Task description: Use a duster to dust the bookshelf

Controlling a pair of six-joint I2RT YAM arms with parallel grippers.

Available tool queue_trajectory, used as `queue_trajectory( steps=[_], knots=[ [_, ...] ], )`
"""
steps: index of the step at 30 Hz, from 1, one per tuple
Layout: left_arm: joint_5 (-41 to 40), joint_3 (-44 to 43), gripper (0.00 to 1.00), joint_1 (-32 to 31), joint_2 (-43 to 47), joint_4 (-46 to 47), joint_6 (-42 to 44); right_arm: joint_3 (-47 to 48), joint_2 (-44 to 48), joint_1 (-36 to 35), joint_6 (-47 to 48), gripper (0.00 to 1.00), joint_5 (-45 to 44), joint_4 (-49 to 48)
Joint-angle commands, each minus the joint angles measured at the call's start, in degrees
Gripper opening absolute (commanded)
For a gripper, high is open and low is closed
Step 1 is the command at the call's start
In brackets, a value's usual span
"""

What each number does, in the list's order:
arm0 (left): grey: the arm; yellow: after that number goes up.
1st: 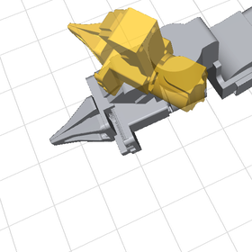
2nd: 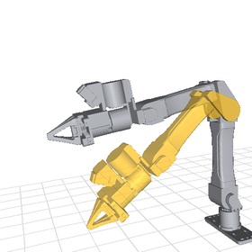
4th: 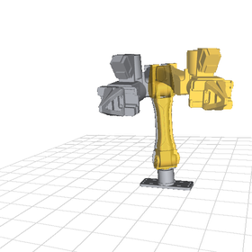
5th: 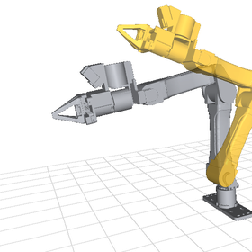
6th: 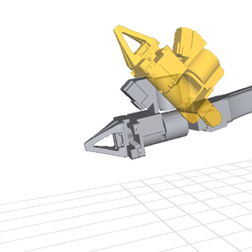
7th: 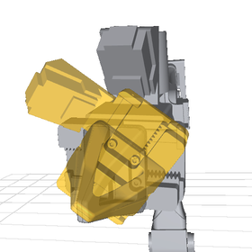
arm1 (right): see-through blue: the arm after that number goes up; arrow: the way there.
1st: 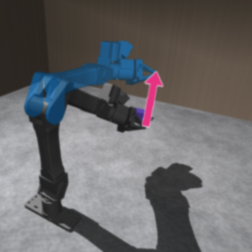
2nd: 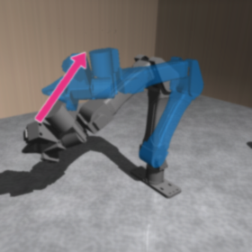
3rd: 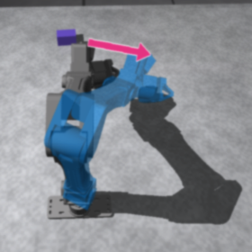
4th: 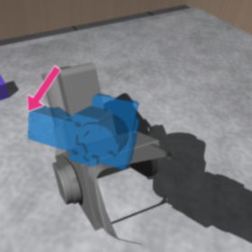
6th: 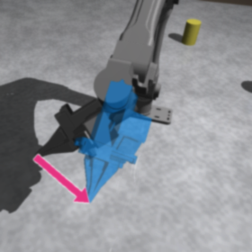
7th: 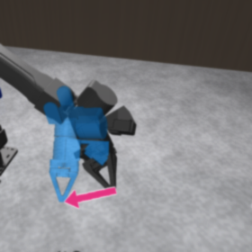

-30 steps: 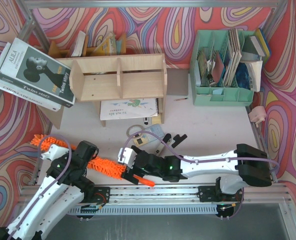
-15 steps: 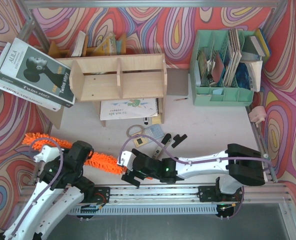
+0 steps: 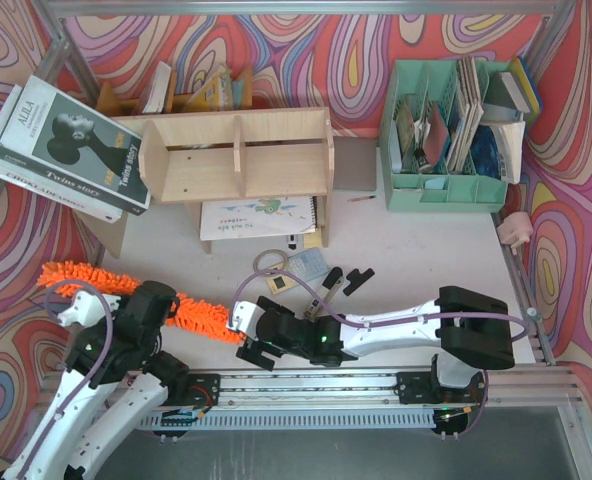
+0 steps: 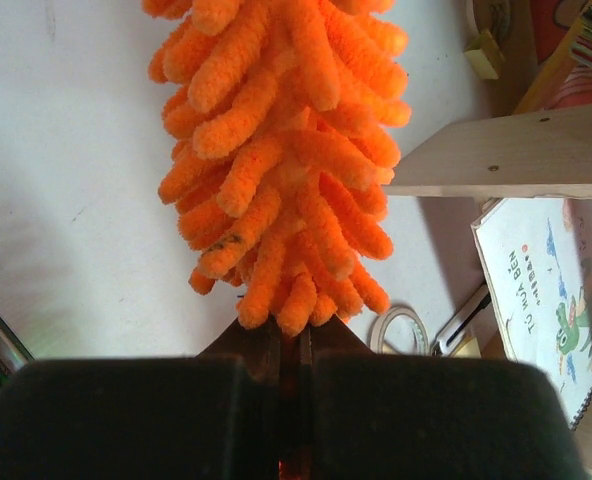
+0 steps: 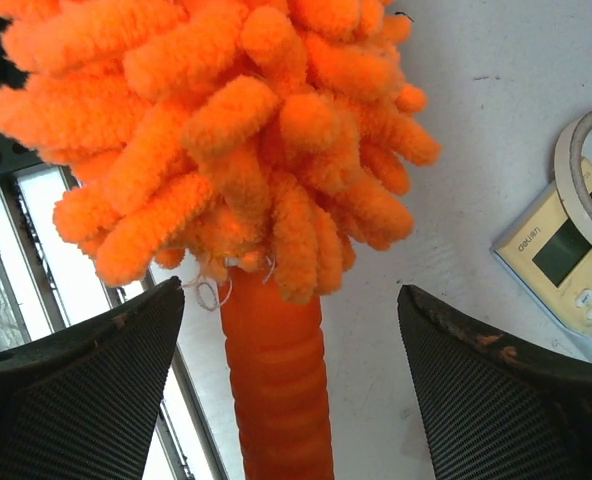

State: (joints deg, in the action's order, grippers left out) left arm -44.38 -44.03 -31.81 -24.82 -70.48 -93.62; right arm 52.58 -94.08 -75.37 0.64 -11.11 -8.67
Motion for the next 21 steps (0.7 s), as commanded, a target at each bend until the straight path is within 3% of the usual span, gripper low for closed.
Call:
queue_trajectory(
  steps=[1, 9, 16, 21],
  knots=[
    [-0.4, -1.5, 0.00, 0.3, 0.5, 0.5, 0.5, 1.7, -1.2, -0.3, 1.4, 0.78, -1.8, -0.8],
    [1.2, -2.1, 0.00, 0.2, -0.3, 2.6, 2.0, 1.3, -2.2, -0.3, 1.8, 0.73, -3.6, -2.0],
    [1.8, -3.0, 0.00, 0.2, 0.0, 2.6, 2.0, 1.5, -3.0, -0.3, 1.8, 0.60, -6.1, -2.3],
    [2.7, -2.9, 0.00, 0.3, 0.1, 2.5, 1.7, 1.7, -3.3, -0.3, 1.9, 0.44, -6.9, -2.5]
  ],
)
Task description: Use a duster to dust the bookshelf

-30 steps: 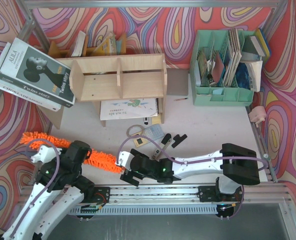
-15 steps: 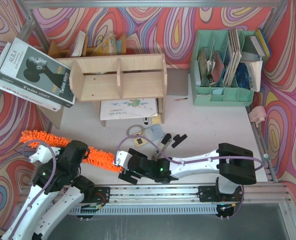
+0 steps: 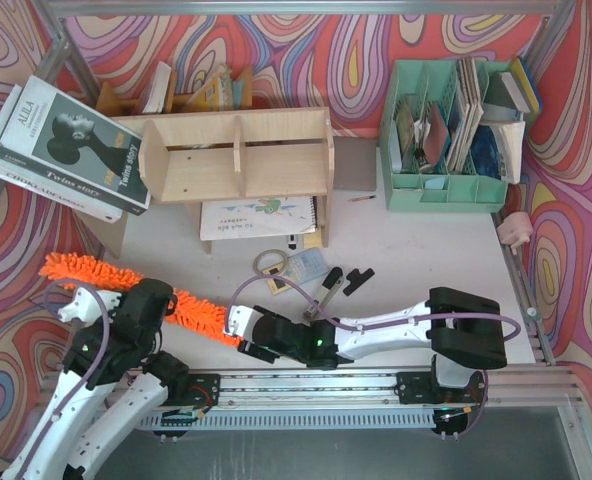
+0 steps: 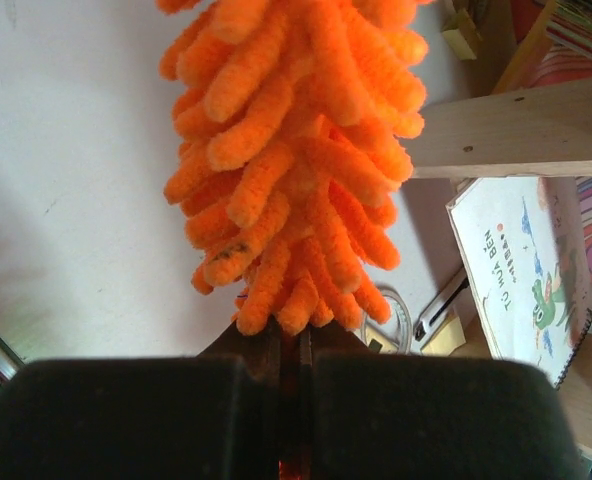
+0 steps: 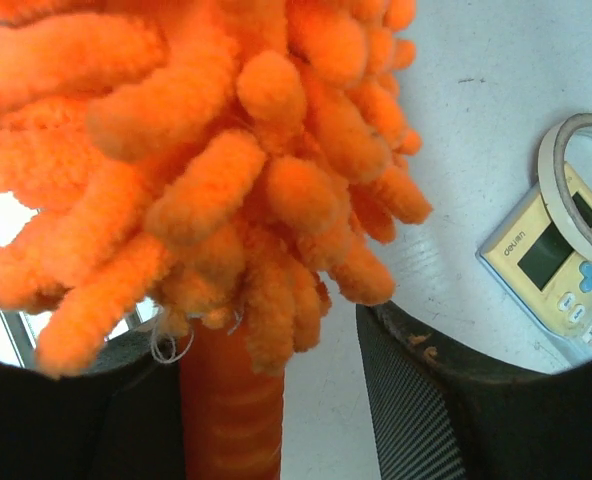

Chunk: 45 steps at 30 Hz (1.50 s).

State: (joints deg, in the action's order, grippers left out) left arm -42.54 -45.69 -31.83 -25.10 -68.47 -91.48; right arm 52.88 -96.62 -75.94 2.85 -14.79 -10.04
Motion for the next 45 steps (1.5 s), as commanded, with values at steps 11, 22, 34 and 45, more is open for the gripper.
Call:
queue_trajectory(
  steps=[11, 22, 34, 45],
  knots=[
    [0.5, -0.4, 0.00, 0.3, 1.7, -0.5, -1.7, 0.9, -0.1, 0.2, -0.2, 0.15, -3.9, -1.7],
    [-0.7, 0.5, 0.11, 0.3, 2.5, -2.5, -2.2, 1.6, 2.7, 0.3, 0.2, 0.00, -1.8, -1.3],
    [-6.8, -3.7, 0.72, 0.3, 5.0, -5.9, 2.8, 1.7, 5.1, 0.3, 0.5, 0.00, -3.0, -0.3],
    [-16.8, -19.4, 0.94, 0.2, 5.2, 7.1, 42.5, 0.3, 5.0, 0.3, 0.1, 0.00, -4.7, 1.0]
  ],
)
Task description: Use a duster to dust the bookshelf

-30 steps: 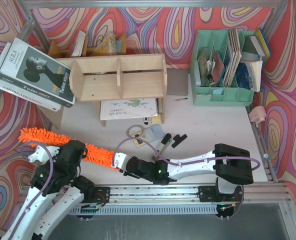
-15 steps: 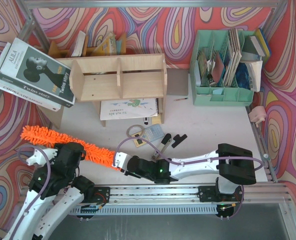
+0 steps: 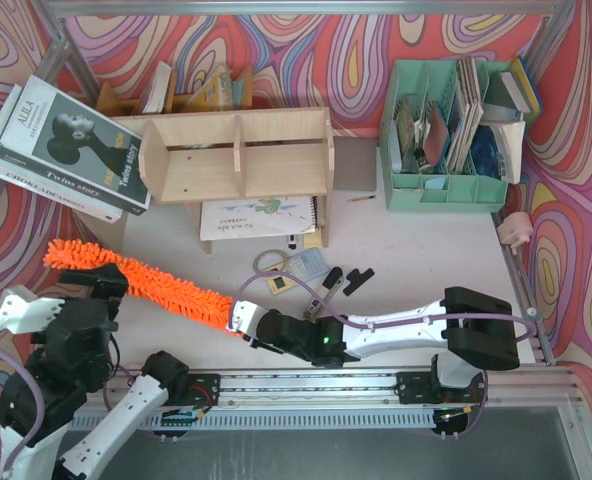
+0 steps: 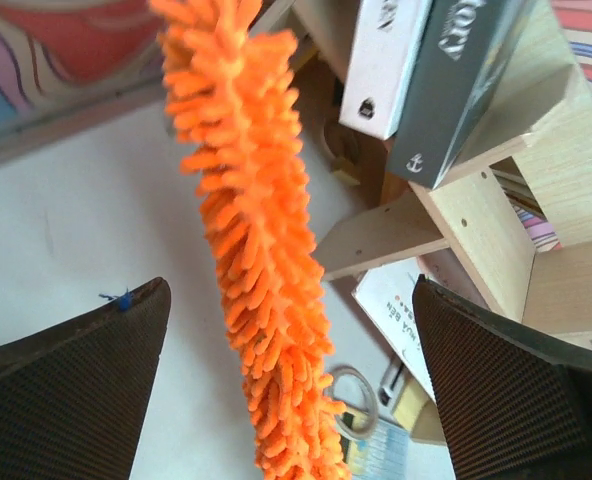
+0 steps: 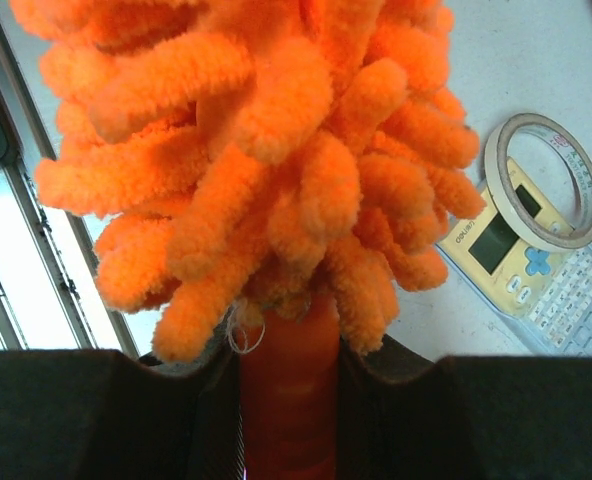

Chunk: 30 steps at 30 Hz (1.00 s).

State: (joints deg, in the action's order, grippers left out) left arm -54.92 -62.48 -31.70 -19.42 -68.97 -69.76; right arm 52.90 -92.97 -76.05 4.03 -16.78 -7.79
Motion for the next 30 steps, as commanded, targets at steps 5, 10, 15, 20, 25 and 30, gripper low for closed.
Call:
queue_trajectory(
  steps=[5, 10, 15, 20, 25, 30],
  knots=[
    [-4.1, -3.0, 0.98, 0.1, -1.5, 13.7, 30.4, 1.8, 1.3, 0.4, -1.6, 0.00, -4.3, -1.3],
    [-0.8, 1.1, 0.98, 0.1, 5.4, 27.9, 42.1, 3.6, 3.3, 0.3, -0.7, 0.00, -4.8, -1.5],
    [3.9, 6.5, 0.98, 0.1, 13.5, 39.4, 50.3, 9.1, 1.9, 0.4, 2.9, 0.00, -5.7, 1.7],
    [10.6, 10.8, 0.98, 0.1, 15.4, 46.9, 54.6, 16.0, -0.4, 1.6, 8.3, 0.00, -7.5, 3.6],
    [17.2, 17.0, 0.98, 0.1, 17.9, 55.4, 57.7, 21.6, -2.6, 4.7, 12.5, 0.00, -6.7, 5.0],
    [20.0, 19.9, 0.98, 0.1, 18.8, 58.4, 58.8, 25.7, -4.9, 7.0, 13.6, 0.00, -5.5, 6.0]
  ],
)
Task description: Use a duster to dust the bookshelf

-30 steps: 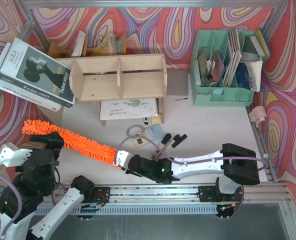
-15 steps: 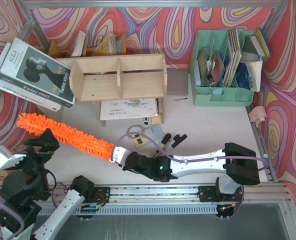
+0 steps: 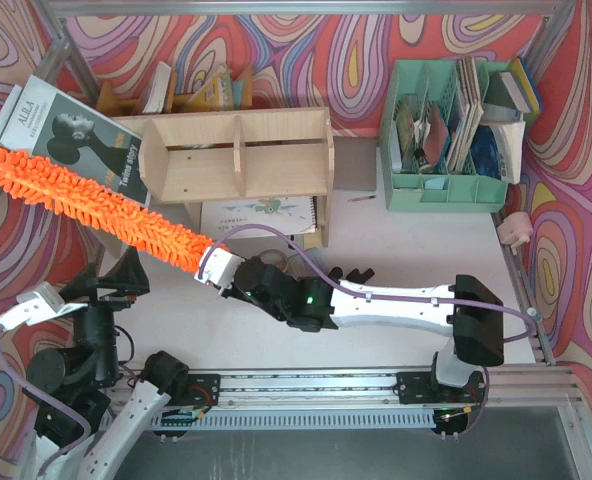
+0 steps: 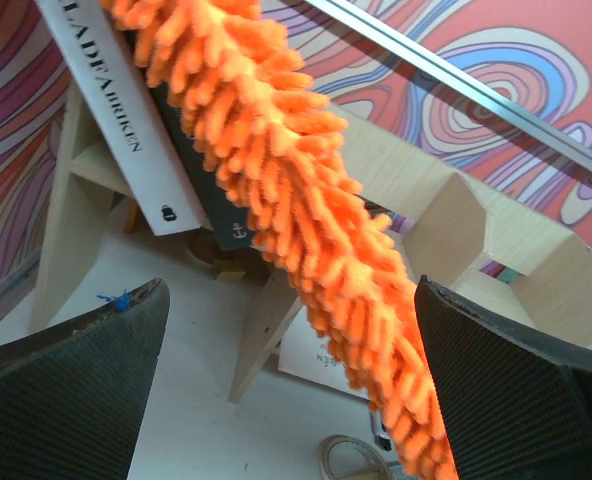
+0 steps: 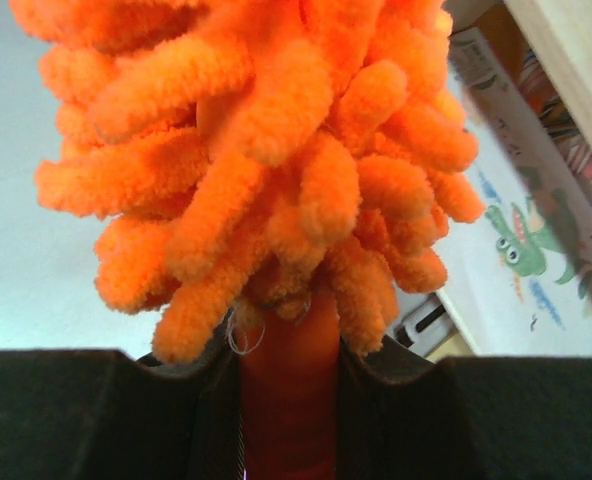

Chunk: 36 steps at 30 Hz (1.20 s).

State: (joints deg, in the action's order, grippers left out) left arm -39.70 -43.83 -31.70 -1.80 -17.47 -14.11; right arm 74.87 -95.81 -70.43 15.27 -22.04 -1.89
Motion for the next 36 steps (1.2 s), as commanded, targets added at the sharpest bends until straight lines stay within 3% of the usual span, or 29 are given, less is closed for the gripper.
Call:
queue_trajectory(
  steps=[1, 9, 18, 26, 36],
  knots=[
    [5.5, 1.7, 0.99, 0.1, 1.3, 7.3, 3.2, 4.2, -2.6, 1.7, 2.2, 0.00, 0.1, 0.7],
    [7.9, 3.8, 0.98, 1.0, 0.5, 8.1, 4.0, 0.9, -3.8, 2.9, 0.5, 0.00, 0.3, 2.4],
    [7.7, 5.7, 0.98, 6.5, 1.4, 9.5, 2.4, 0.9, -3.2, 3.3, 1.1, 0.00, -1.1, 2.9],
    [7.6, 5.7, 0.98, 6.7, 1.3, 8.9, 2.5, 3.9, -0.7, 3.2, 3.4, 0.00, 1.2, 1.9],
    [13.4, 4.3, 0.98, 6.7, 0.9, 8.8, -2.6, 3.0, -1.5, 3.0, 2.3, 0.00, 2.5, 1.1]
  ],
)
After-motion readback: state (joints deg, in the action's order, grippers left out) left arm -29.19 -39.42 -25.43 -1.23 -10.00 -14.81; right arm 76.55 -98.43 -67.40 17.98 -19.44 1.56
